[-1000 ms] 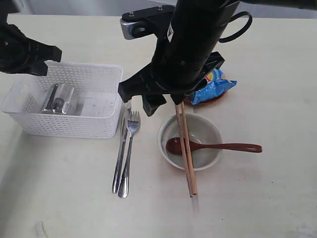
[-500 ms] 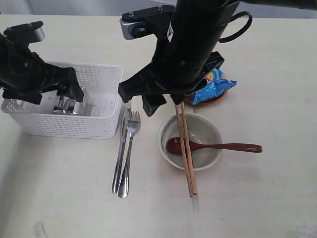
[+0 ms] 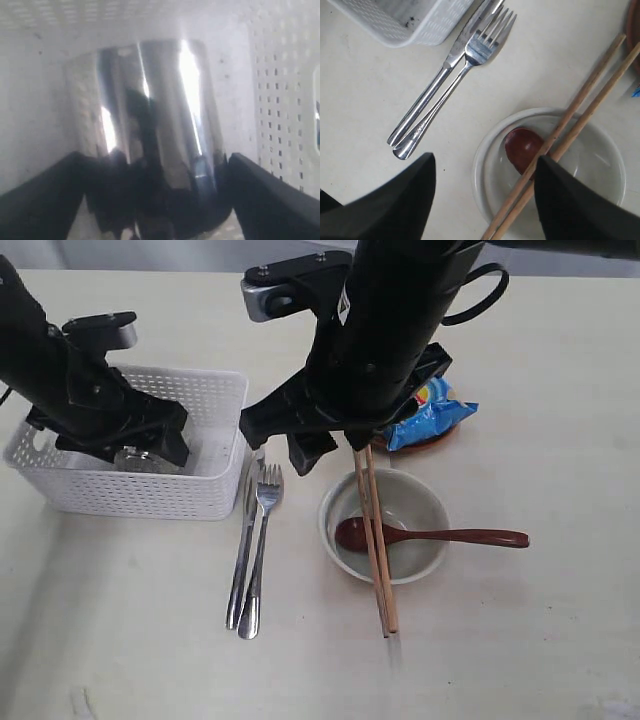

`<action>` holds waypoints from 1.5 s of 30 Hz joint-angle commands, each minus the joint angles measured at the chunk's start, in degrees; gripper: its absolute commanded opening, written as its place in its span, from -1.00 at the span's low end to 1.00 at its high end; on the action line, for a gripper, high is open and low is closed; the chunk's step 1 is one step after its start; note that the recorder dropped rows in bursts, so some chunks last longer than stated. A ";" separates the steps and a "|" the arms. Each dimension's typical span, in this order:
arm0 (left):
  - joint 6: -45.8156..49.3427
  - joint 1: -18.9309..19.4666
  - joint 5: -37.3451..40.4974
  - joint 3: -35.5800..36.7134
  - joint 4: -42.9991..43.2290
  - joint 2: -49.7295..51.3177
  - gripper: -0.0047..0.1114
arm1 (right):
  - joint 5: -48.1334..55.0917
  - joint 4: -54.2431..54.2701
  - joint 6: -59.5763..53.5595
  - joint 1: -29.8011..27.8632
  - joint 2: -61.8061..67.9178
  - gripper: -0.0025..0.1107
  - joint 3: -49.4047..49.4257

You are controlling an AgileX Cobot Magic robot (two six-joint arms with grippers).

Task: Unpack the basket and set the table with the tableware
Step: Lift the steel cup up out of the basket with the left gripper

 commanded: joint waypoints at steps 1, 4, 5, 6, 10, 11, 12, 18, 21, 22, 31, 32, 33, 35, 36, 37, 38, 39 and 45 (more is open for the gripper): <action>1.33 -0.26 1.61 -0.52 -0.51 -1.98 -0.91 | 0.13 -0.44 -0.58 -0.34 -0.48 0.03 -0.35; 1.33 -0.26 1.98 -0.52 -0.51 -3.85 -0.92 | 0.13 -0.44 -0.58 -0.34 -0.48 0.03 -0.35; 1.33 -0.26 1.98 -0.52 -0.51 -4.78 -0.92 | 0.22 -0.44 -0.58 -0.34 -0.48 0.03 -0.35; 1.33 -0.26 2.07 -0.52 -0.51 -5.84 -0.92 | 0.22 -0.44 -0.58 -0.34 -0.48 0.03 -0.35; 1.33 -0.26 2.07 -0.52 0.99 -10.04 -0.92 | 0.32 -0.44 -0.58 -0.34 -0.48 0.03 -0.35; 1.33 -0.26 2.07 -0.52 1.02 -10.75 -0.92 | 0.32 -0.44 -0.58 -0.34 -0.48 0.03 -0.35; 1.33 -0.26 1.97 -0.52 1.29 -11.47 -0.92 | 0.32 -0.44 -0.58 -0.34 -0.48 0.03 -0.35; 1.33 -0.26 1.84 -0.52 1.41 -12.31 -0.92 | 0.32 0.51 -0.58 -0.34 -0.48 0.03 -0.35; 1.33 -0.26 1.84 -0.52 0.91 -12.69 -0.92 | 0.32 0.60 -0.58 -0.18 -0.48 0.03 -0.35; 1.33 -0.26 1.84 -0.52 0.81 -13.12 -0.92 | 0.32 0.72 -0.58 -0.12 -0.48 0.03 -0.35; 2.37 -0.26 0.61 -0.52 -1.42 -23.52 -0.92 | -4.63 5.55 -3.40 -0.13 -0.48 0.03 -0.35; 3.43 -0.26 0.82 -0.52 -2.52 -24.40 -0.92 | -5.77 7.16 -4.09 -0.13 -0.48 0.03 -0.35; 4.55 -0.26 0.97 -0.52 -3.67 -25.21 -0.92 | -7.18 9.14 -5.09 -0.13 -0.48 0.03 -0.35; 7.69 -0.26 2.10 -0.52 -7.59 -27.03 -0.92 | -9.76 15.02 -8.90 -0.13 -0.48 0.00 -0.35; 8.82 -0.26 2.79 -0.52 -8.84 -27.83 -0.92 | -10.76 17.90 -10.97 -0.13 -0.48 -0.03 -0.35; 10.20 -0.26 3.49 -0.52 -10.22 -28.66 -0.92 | -12.12 19.70 -12.55 -0.13 -0.48 -0.11 -0.35; 10.79 -0.26 4.06 -0.52 -10.86 -29.45 -0.92 | -12.99 20.09 -13.06 -0.13 -0.48 -0.18 -0.35; 11.17 -0.26 4.49 -0.52 -11.23 -30.24 -0.92 | -13.77 19.78 -13.06 -0.13 -0.48 -0.30 -0.35; 11.17 -0.26 6.60 -0.52 -11.41 -34.68 -0.92 | -16.57 19.88 -13.06 -0.13 0.38 -0.96 -0.35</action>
